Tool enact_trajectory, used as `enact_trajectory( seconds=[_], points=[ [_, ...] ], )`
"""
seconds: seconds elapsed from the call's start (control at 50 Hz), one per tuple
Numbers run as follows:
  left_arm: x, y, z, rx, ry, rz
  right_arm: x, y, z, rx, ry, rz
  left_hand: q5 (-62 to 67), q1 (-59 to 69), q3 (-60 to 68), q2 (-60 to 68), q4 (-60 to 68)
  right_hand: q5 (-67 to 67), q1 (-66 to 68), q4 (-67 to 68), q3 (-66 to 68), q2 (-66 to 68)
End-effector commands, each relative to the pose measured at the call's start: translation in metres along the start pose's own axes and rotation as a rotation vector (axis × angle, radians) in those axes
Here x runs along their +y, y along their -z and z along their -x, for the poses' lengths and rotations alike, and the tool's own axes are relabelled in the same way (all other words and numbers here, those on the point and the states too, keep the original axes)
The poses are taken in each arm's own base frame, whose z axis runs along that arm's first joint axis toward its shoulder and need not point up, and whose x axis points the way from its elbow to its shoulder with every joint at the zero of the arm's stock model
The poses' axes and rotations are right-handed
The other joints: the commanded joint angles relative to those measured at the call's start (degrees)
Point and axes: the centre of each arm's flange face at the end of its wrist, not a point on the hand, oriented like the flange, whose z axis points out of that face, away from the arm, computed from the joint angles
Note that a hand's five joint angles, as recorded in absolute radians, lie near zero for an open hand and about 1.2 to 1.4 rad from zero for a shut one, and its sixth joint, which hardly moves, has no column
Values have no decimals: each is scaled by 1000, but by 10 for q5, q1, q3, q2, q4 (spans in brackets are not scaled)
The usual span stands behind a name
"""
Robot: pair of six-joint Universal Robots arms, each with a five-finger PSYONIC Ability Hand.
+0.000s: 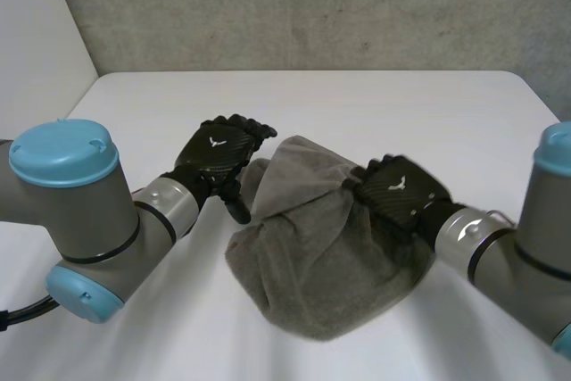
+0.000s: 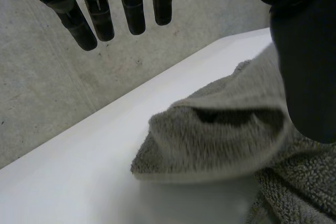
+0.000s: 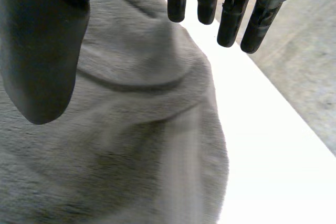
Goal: Fold the towel.
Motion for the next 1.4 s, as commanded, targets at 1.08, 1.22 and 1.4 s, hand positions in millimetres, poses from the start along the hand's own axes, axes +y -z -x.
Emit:
enact_trajectory(
  seconds=[1.08, 1.22, 1.4],
  points=[
    [10, 75, -30, 60, 10, 106, 53, -26, -87, 226, -203, -23, -89, -11, 0, -5, -8, 666, 668, 659, 662, 662],
    [25, 97, -36, 71, 21, 161, 67, -37, -101, 322, -332, 56, -82, -4, 6, 2, -1, 666, 668, 659, 662, 662],
    [43, 101, -41, 82, 32, 223, 78, -41, -95, 304, -356, 116, 9, 87, 97, 93, 90, 666, 668, 659, 662, 662]
  ],
)
